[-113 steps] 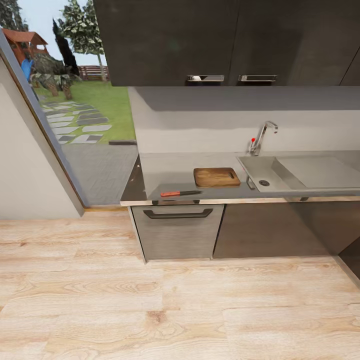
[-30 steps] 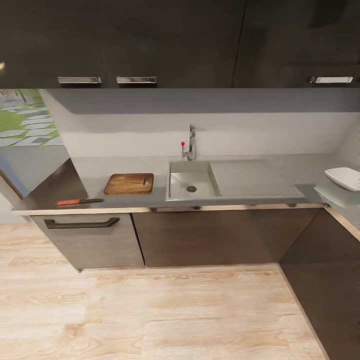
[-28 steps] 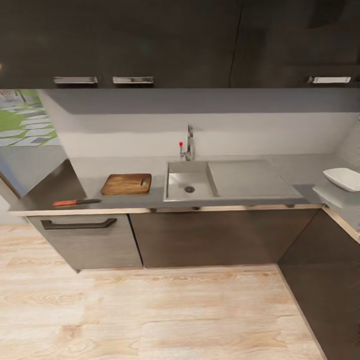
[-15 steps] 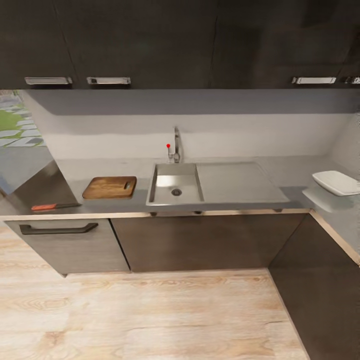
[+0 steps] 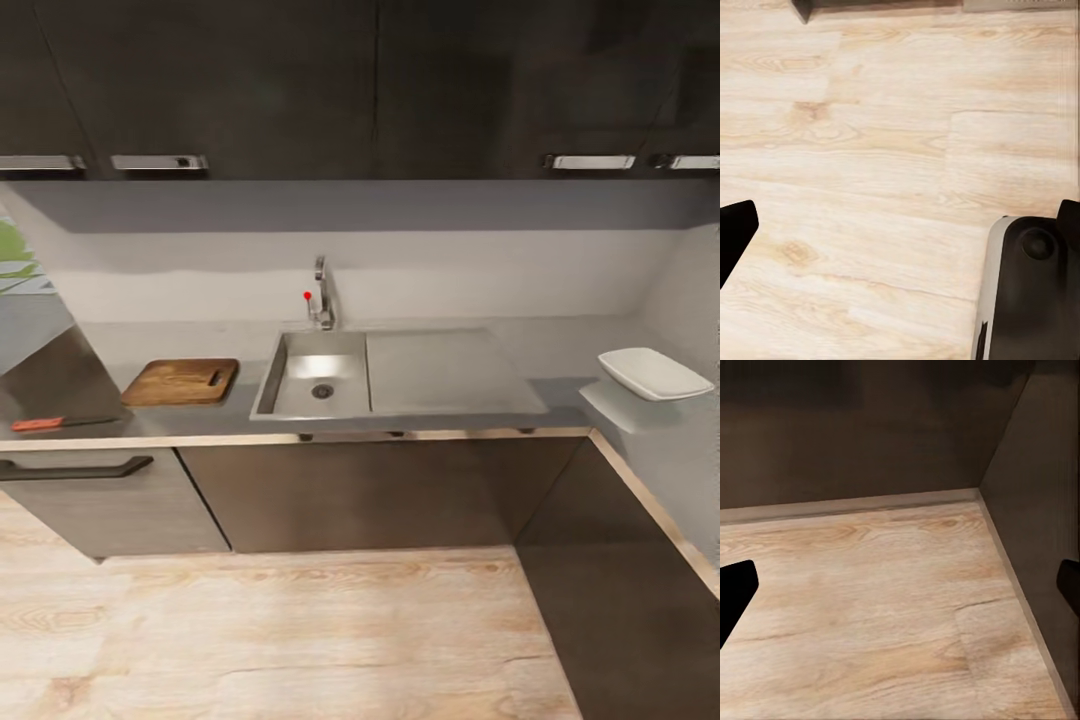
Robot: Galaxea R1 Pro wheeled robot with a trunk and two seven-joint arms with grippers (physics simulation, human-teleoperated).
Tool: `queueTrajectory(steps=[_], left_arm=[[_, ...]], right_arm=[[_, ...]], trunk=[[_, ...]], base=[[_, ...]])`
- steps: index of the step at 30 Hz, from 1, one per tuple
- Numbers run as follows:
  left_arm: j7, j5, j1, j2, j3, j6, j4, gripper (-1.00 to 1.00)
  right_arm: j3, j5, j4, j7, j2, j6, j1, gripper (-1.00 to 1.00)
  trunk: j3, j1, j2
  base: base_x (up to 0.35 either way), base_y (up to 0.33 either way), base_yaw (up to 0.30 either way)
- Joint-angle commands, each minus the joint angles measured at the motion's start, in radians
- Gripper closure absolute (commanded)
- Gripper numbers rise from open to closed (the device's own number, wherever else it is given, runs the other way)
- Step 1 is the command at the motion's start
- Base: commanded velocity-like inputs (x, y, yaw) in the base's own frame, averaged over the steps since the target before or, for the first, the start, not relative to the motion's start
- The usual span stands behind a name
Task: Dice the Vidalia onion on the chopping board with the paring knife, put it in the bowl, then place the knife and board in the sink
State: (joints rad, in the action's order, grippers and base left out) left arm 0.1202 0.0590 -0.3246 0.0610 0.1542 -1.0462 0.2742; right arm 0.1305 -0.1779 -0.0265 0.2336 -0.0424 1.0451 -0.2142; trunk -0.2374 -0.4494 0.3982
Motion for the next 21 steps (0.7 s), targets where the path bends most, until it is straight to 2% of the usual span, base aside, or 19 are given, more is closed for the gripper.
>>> queueTrajectory(steps=[1, 13, 21], left_arm=[[0.003, 0.005, -0.001, 0.000, -0.005, -0.001, 0.002, -1.00], [0.002, 0.005, -0.001, 0.000, -0.005, -0.001, 0.000, -1.00], [0.002, 0.005, -0.001, 0.000, -0.005, -0.001, 0.000, -1.00]], right_arm=[[0.008, -0.011, 0.000, 0.004, 0.000, 0.002, -0.001, -1.00], [0.008, -0.011, 0.000, 0.002, 0.002, 0.002, -0.001, -1.00], [0.008, -0.011, 0.000, 0.004, 0.000, 0.002, -0.001, -1.00]], trunk=[[-0.002, -0.001, 0.002], [0.002, -0.001, 0.002], [0.003, -0.001, 0.002]], base=[[0.034, -0.132, -0.027], [0.007, -0.028, -0.106], [0.000, 0.000, -0.024]])
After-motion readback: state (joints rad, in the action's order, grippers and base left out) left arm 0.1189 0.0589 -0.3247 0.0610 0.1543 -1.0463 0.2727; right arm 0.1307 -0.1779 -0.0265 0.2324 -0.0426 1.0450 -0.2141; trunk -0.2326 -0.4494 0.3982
